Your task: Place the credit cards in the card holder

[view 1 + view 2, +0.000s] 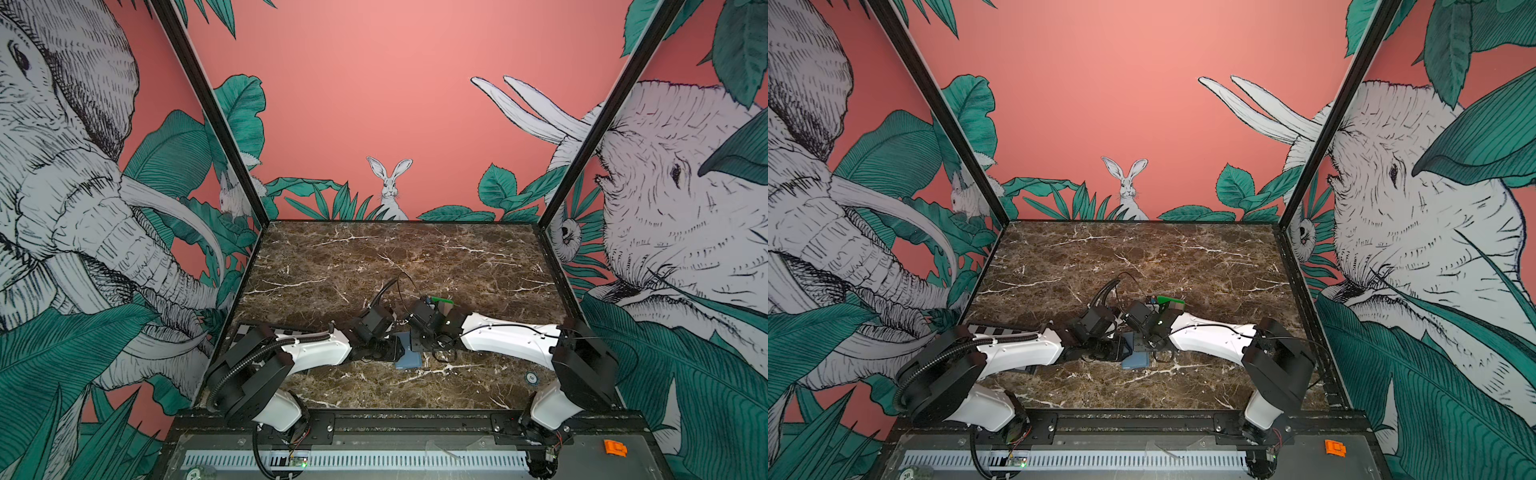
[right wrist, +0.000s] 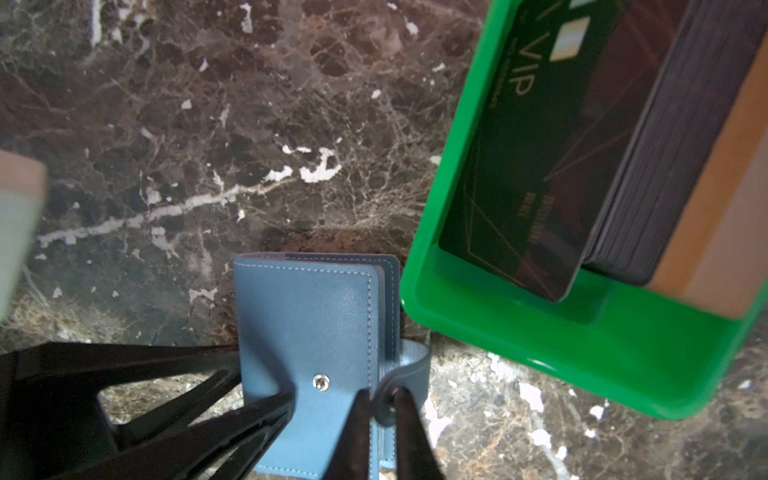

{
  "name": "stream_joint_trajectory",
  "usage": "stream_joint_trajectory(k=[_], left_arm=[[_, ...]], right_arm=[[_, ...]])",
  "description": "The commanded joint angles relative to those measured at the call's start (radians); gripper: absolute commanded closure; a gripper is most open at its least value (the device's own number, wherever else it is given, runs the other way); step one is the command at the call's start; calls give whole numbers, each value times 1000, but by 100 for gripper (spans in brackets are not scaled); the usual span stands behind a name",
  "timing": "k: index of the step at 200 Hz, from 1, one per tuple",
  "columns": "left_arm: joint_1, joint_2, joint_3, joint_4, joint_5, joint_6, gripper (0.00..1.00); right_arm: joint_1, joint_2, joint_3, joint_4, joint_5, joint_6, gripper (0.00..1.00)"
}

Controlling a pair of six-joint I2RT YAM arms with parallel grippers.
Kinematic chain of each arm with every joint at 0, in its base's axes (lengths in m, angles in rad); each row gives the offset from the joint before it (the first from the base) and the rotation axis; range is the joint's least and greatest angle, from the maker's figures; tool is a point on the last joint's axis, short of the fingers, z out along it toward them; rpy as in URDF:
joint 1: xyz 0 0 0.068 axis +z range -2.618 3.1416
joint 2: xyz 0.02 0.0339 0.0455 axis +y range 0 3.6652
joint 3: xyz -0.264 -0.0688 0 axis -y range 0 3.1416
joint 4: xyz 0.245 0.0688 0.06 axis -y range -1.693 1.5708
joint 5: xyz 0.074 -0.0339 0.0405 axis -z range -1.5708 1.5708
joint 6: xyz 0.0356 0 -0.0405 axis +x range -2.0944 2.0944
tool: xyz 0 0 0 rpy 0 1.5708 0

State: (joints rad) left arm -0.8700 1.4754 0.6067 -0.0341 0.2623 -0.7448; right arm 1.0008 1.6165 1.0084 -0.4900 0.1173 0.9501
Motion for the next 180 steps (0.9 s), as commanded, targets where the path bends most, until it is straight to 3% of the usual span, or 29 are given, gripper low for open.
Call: stream_joint_trajectory(k=[1, 144, 180], left_arm=[[-14, 20, -22, -54, -6, -13, 60], [-18, 33, -15, -53, -4, -13, 60], [-20, 30, -18, -56, -5, -12, 61]], right_arm=[[5, -9, 14, -40, 23, -17, 81], [9, 45, 52, -60, 12, -38, 75], [9, 36, 52, -63, 24, -36, 79]])
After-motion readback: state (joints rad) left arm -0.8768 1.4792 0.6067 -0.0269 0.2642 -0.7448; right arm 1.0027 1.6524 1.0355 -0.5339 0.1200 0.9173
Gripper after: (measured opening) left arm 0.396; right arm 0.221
